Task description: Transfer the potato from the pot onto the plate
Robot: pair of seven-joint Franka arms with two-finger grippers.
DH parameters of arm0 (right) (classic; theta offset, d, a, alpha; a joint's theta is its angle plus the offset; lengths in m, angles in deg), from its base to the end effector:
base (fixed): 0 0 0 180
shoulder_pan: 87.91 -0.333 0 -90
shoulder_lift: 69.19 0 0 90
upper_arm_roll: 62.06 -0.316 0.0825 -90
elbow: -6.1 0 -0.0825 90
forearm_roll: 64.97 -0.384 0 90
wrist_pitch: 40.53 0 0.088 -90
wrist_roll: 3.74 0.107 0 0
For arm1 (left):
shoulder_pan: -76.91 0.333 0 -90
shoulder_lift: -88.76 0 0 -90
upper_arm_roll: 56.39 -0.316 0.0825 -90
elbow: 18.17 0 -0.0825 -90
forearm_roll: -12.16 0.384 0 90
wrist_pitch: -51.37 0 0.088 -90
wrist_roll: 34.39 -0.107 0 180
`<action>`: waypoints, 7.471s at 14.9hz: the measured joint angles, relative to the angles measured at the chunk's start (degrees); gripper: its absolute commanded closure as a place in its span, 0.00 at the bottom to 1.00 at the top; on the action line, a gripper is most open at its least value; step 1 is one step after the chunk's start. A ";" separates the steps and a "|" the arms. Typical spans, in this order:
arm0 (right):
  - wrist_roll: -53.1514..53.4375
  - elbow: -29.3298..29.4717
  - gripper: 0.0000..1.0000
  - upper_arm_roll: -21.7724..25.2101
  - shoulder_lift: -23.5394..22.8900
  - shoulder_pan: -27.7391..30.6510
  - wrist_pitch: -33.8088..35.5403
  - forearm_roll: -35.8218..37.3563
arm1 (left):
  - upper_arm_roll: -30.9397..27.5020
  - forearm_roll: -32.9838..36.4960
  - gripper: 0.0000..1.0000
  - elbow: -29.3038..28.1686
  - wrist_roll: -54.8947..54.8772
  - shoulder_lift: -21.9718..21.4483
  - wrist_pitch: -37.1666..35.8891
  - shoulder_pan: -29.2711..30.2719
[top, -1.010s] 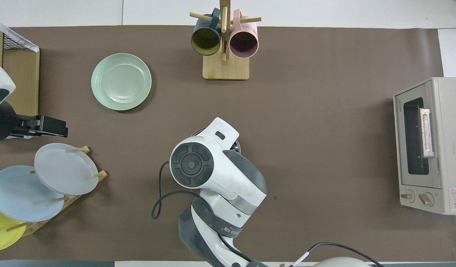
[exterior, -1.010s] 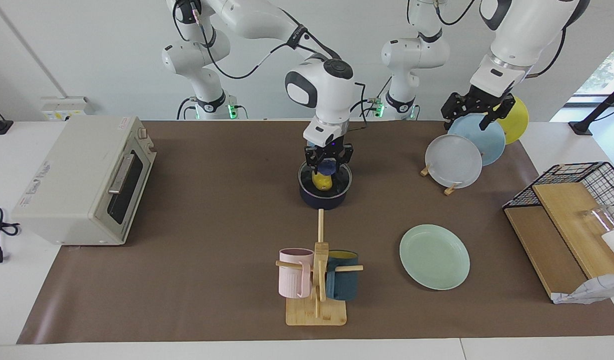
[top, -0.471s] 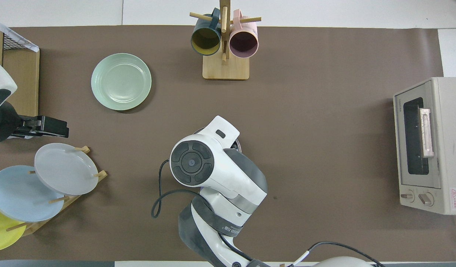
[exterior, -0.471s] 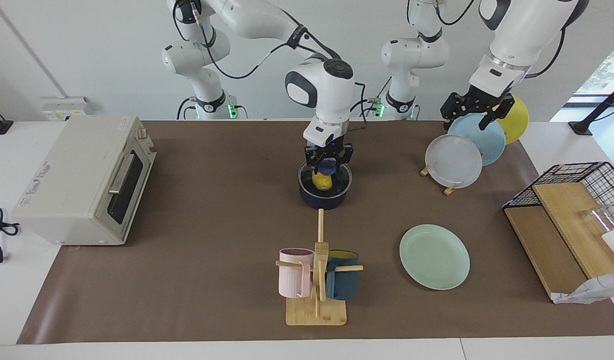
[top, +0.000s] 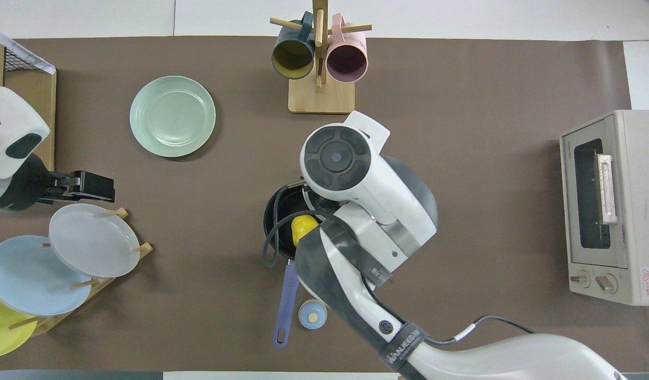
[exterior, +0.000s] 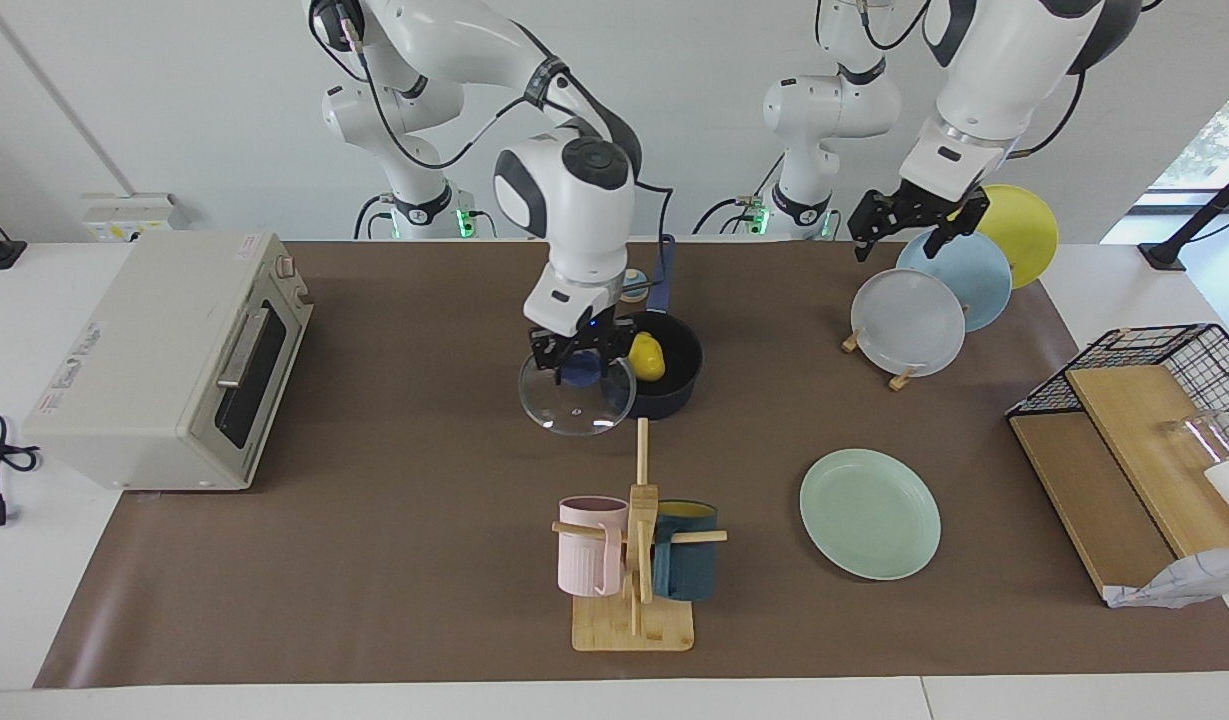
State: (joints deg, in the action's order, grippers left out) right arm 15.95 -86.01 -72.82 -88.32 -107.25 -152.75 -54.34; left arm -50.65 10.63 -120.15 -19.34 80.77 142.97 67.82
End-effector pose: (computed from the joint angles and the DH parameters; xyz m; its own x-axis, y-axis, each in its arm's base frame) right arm 0.5827 0.3084 0.4405 0.9693 0.2391 0.0572 0.2329 -0.9675 0.0983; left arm 0.4917 -0.1364 0.6020 0.9990 0.0064 -0.0442 0.0064 -1.0000 0.0013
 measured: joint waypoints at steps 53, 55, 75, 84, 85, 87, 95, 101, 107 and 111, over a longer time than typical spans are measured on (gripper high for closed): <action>-20.43 -4.77 0.00 8.03 18.04 21.25 21.78 -8.14 | 0.38 -0.09 0.81 -15.34 50.58 21.07 37.92 -30.31; -20.43 -4.41 0.00 10.13 18.12 20.16 21.57 -8.14 | 0.38 -0.09 0.95 -15.36 50.60 21.00 37.94 -30.32; -20.43 -5.07 0.00 12.47 19.39 19.35 21.52 -8.14 | -1.55 -2.41 1.00 8.04 35.35 17.48 10.36 -14.18; -20.42 -4.88 0.00 12.44 19.04 19.85 21.87 -8.15 | -1.59 -2.52 1.00 20.20 3.13 30.84 11.24 2.52; -20.42 -4.88 0.00 12.44 19.03 20.15 21.98 -8.15 | -1.60 -1.88 1.00 20.45 1.37 32.74 13.00 2.94; -20.42 -4.88 0.00 12.47 19.03 20.69 22.01 -8.18 | -1.49 0.44 1.00 20.59 0.05 36.73 17.06 3.05; -20.42 -4.81 0.00 12.39 19.04 20.55 22.01 -8.24 | -1.15 1.55 0.94 17.31 -4.08 41.05 25.85 2.90; -20.42 -4.80 0.00 12.40 19.04 20.55 22.01 -8.24 | -1.17 1.58 0.00 17.51 -5.01 40.02 26.03 2.92; -20.42 -4.79 0.00 12.40 19.04 20.55 22.01 -8.24 | -1.53 1.59 0.00 18.75 -5.01 27.02 16.87 3.98; -20.42 -4.79 0.00 12.40 19.04 20.55 22.01 -8.24 | -2.78 1.60 0.00 18.60 -5.56 17.04 4.04 4.25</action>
State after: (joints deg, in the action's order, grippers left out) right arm -4.48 -90.81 -60.42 -69.28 -86.71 -130.74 -62.58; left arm -53.43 12.23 -101.54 -24.91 97.81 147.00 72.08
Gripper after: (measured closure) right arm 0.000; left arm 0.000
